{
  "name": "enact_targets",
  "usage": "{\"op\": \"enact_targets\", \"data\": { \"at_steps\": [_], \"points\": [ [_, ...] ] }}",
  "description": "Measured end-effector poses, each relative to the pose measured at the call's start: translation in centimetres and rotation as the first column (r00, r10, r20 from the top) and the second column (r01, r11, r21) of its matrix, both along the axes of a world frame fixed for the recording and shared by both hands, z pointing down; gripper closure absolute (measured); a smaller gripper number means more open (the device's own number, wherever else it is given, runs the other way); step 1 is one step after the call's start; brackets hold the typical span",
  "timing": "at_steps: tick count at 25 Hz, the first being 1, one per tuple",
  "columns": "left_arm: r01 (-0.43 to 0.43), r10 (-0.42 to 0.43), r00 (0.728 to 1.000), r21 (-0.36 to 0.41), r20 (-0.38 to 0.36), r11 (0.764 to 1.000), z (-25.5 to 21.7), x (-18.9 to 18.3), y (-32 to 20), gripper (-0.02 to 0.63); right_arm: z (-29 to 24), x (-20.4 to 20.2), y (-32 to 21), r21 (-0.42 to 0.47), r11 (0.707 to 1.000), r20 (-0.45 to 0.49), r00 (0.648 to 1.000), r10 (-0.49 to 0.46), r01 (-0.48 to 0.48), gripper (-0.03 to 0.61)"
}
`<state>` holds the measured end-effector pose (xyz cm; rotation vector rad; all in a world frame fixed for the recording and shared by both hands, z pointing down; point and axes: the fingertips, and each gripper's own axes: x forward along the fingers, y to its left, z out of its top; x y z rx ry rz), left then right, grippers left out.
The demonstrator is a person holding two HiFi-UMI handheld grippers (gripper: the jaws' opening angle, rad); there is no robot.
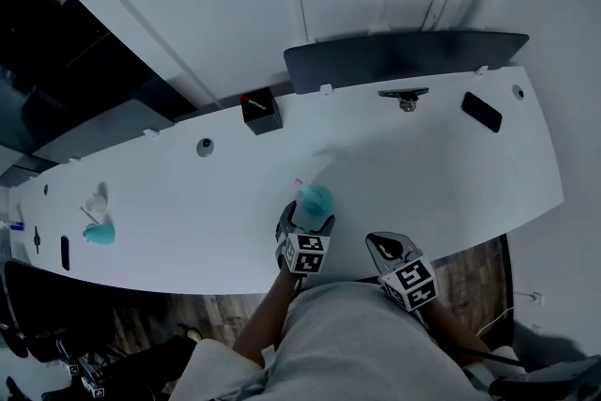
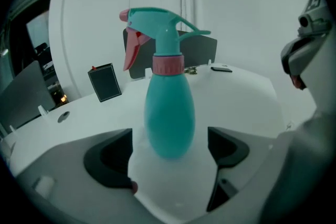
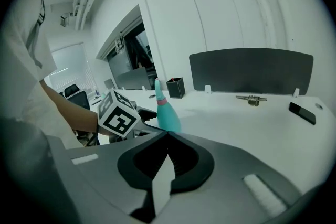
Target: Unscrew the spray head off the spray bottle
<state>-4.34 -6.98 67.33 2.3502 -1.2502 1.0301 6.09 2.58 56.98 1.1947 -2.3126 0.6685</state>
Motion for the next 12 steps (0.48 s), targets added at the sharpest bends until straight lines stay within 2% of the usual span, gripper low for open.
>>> {"op": "enact_targets", "data": {
  "at_steps": [3,12],
  "points": [
    [-0.032,0.032,0.999,0.010,0.010,0.999,0.5,0.7,-0.8,0.155,-0.1,0.5,0.0,0.002,1.000,-0.012,1.000,0.021,-0.021,0.578],
    [-0.091,0.091,0.996,0.004,0.023,0.996,1.5,2.6,-2.1,0.150,0.0,1.2,0.0,-0.001,0.999,-0.039,0.998,0.053,-0.053,0.578]
  ]
}}
